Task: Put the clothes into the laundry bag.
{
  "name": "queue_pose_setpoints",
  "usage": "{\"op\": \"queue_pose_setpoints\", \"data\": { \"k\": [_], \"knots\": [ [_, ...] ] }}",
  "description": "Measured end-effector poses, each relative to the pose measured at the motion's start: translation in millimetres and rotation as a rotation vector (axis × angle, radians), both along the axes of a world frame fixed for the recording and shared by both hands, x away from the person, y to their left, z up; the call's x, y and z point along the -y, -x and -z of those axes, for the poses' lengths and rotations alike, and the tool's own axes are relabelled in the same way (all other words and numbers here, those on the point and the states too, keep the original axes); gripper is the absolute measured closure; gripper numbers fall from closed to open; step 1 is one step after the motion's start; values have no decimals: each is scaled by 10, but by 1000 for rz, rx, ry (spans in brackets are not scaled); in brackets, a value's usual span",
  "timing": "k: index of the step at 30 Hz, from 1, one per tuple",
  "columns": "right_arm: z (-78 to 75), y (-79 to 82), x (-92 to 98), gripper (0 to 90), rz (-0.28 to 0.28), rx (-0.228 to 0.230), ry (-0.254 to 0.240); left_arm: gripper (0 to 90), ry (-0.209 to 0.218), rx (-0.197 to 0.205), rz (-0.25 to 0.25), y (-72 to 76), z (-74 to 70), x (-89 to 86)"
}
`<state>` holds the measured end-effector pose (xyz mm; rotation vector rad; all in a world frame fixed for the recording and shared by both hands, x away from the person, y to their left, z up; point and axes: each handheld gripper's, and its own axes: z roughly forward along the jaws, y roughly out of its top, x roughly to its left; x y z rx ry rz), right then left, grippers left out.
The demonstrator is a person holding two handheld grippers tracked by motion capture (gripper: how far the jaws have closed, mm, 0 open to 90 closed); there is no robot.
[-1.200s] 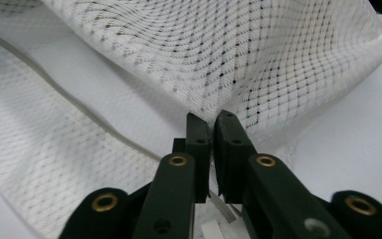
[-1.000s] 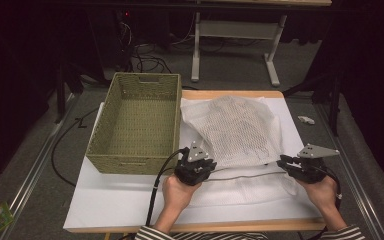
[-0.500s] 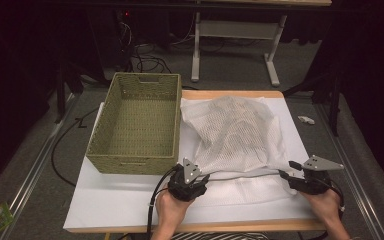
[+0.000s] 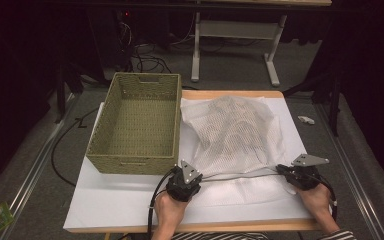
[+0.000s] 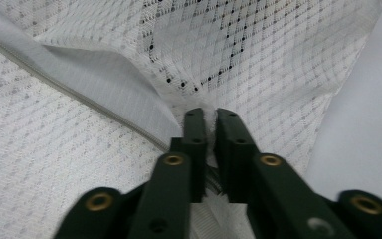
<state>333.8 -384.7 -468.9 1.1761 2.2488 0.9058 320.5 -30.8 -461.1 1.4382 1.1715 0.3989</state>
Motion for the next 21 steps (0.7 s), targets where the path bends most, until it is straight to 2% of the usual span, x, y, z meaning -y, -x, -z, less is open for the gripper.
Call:
{"op": "queue_pose_setpoints", "data": {
  "k": [1,4,5,7,8,9,11,15,16,17,21],
  "knots": [
    [0,0,0,900,0,0,0,751,0,-1,1,0,1,1],
    [-50,40,42,900,-6,33,-12,900,-16,-6,10,2,4,-4],
    [-50,40,42,900,-6,33,-12,900,-16,-10,11,3,-2,-7],
    [-95,68,91,900,0,30,-51,900,-18,-7,16,10,-29,-15],
    [-95,68,91,900,0,30,-51,900,-18,-7,16,10,-29,-15],
    [-136,100,130,900,3,34,-80,900,-16,0,23,24,-68,-22],
    [-164,124,153,900,-3,43,-91,900,-19,5,25,32,-88,-27],
    [-280,229,228,900,-8,63,-110,900,8,31,23,70,-198,-75],
    [-280,229,228,900,-8,63,-110,900,8,31,23,70,-198,-75],
    [-318,243,272,900,-8,69,-114,900,26,34,22,83,-244,-115],
    [-332,235,292,900,-11,59,-126,875,55,27,24,80,-248,-122]
  ]
}}
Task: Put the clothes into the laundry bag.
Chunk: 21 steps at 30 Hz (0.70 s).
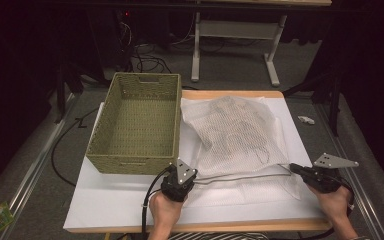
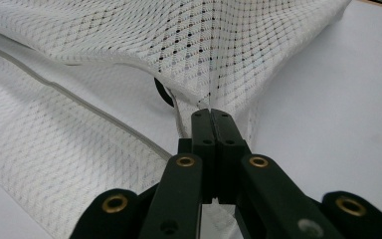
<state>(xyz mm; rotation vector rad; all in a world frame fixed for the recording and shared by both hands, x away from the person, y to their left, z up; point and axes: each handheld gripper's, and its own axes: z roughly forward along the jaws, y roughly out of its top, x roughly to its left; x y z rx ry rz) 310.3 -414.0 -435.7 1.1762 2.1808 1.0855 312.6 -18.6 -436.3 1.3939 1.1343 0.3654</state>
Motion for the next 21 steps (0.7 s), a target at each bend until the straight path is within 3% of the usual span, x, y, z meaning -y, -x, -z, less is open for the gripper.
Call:
{"op": "queue_pose_setpoints", "data": {
  "k": [1,6,11,12,14,16,17,18,20,21],
  "knots": [
    [4,-2,-9,900,-3,-2,6,776,3,-14,7,-10,16,10],
    [-5,-14,-50,900,-7,0,8,501,-47,-41,12,-91,208,146],
    [-41,-7,-27,900,-7,6,10,464,-61,-78,6,-189,331,233],
    [-59,-6,-8,900,-6,9,3,481,-95,-87,-1,-222,383,265],
    [-64,-4,-4,900,-3,9,1,511,-116,-104,5,-241,423,287],
    [-63,-7,1,900,-6,9,-5,649,-149,-116,12,-258,484,320],
    [-63,-7,1,900,-6,9,-5,649,-161,-120,26,-260,515,333],
    [-59,-6,0,900,-9,10,-2,709,-148,-124,35,-257,512,333],
    [-54,-2,9,900,-8,7,-7,858,-166,-118,38,-249,509,340],
    [-52,-1,14,900,-10,9,-10,875,-173,-121,41,-246,504,341]
  ]
}}
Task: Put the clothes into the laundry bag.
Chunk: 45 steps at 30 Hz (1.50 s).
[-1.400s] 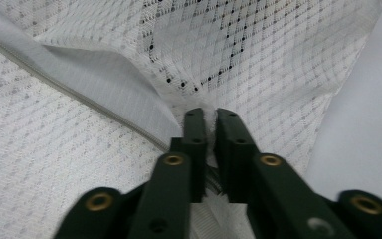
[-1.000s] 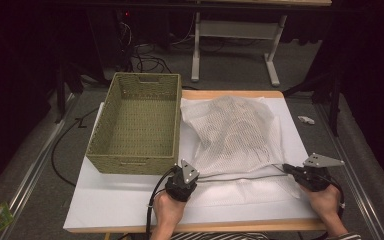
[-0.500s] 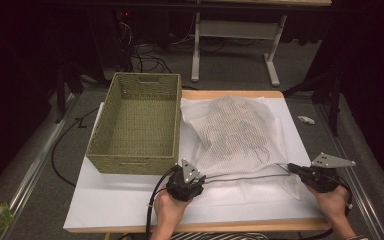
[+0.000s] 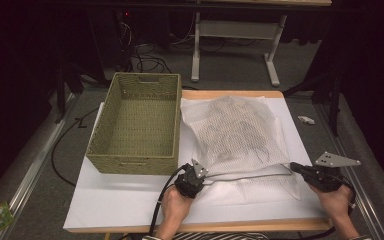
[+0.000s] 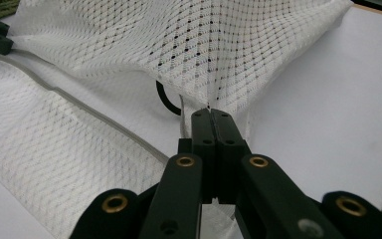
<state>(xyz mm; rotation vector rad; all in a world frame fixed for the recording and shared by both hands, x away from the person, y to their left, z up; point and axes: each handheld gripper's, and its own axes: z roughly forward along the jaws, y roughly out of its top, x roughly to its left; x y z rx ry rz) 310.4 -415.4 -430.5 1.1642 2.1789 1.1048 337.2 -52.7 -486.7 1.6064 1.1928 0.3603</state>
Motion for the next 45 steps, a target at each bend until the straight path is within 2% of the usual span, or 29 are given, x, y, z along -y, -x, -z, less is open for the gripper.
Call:
{"op": "queue_pose_setpoints", "data": {
  "k": [2,4,6,7,8,10,12,14,15,16,17,18,21,22,23,25,27,28,29,30,31,32,35,37,42,45],
  "knots": [
    [-2,3,3,900,-1,-1,1,884,-4,-15,7,8,-21,-17],
    [-10,17,5,900,2,-1,-4,885,19,-14,14,43,-86,-48],
    [-24,34,15,900,2,10,-7,886,62,0,17,106,-203,-105],
    [-43,61,26,900,3,12,-15,885,98,11,24,168,-326,-174],
    [-43,61,26,900,3,12,-15,885,98,11,24,168,-326,-174],
    [-58,84,32,900,-8,18,-15,885,139,15,31,232,-452,-253],
    [-68,113,22,900,-18,16,-16,884,155,5,39,269,-525,-320],
    [-54,115,2,900,-35,-4,-10,882,129,-21,31,252,-483,-330],
    [5,79,-20,894,-26,-48,17,878,109,-35,22,230,-430,-328],
    [5,79,-20,894,-26,-48,17,878,98,-54,16,206,-373,-329],
    [92,10,-9,873,2,-95,37,874,92,-67,6,185,-321,-330],
    [92,10,-9,873,2,-95,37,874,83,-74,-5,170,-278,-334],
    [194,-54,37,845,51,-122,42,857,82,-86,-17,161,-230,-339],
    [200,-35,30,816,62,-109,47,825,74,-84,-16,165,-230,-336],
    [200,-35,30,816,62,-109,47,825,70,-80,-13,172,-239,-335],
    [176,-14,15,802,60,-77,52,794,81,-61,-7,192,-278,-332],
    [139,1,-6,769,71,-38,37,727,104,-33,1,215,-324,-330],
    [139,1,-6,769,71,-38,37,727,110,-23,4,223,-338,-329],
    [135,1,-26,741,81,-30,22,693,132,4,5,235,-378,-326],
    [135,1,-26,741,81,-30,22,680,132,4,5,235,-378,-326],
    [139,-7,-49,720,84,-18,22,665,153,29,-1,238,-418,-319],
    [139,-7,-49,720,84,-18,22,648,153,29,-1,238,-418,-319],
    [136,-11,-64,688,92,2,16,614,183,73,-18,221,-484,-297],
    [125,-23,-70,662,106,14,-12,577,203,94,-20,183,-525,-249],
    [111,-48,-76,627,116,28,-32,537,229,104,-21,103,-559,-152],
    [93,-76,-101,597,124,37,-60,518,245,114,-19,51,-577,-77]
  ]
}}
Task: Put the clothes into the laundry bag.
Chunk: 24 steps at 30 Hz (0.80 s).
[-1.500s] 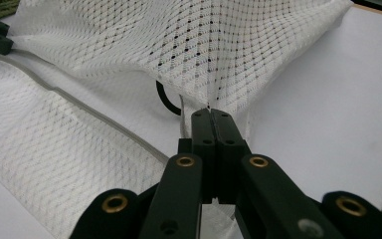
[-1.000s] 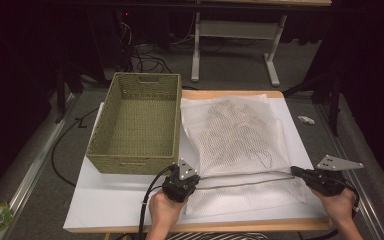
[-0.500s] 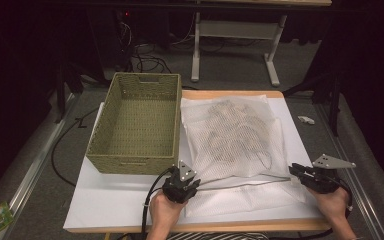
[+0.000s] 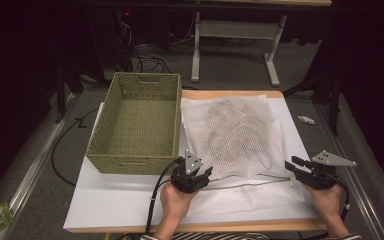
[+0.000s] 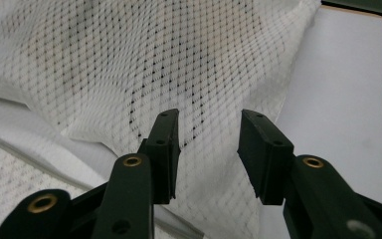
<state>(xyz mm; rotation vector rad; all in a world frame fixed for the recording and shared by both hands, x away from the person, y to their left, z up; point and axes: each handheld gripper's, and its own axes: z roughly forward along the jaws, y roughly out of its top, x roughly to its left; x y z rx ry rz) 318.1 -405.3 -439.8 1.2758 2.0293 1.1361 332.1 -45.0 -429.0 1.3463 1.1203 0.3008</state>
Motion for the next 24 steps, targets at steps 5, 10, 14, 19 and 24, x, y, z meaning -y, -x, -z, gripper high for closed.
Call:
{"op": "queue_pose_setpoints", "data": {
  "k": [5,10,14,19,24],
  "knots": [
    [-8,-37,-39,580,1,12,-16,503,8,2,0,-74,-4,87],
    [22,-102,-92,566,2,7,-27,489,0,-11,-16,-181,37,143],
    [51,-149,-131,557,5,-5,-33,487,-20,-1,-35,-220,76,180],
    [87,-203,-160,549,12,-13,-32,483,-11,-1,-43,-284,119,209],
    [131,-259,-196,544,21,-23,-38,472,18,0,-42,-342,156,225]
  ]
}}
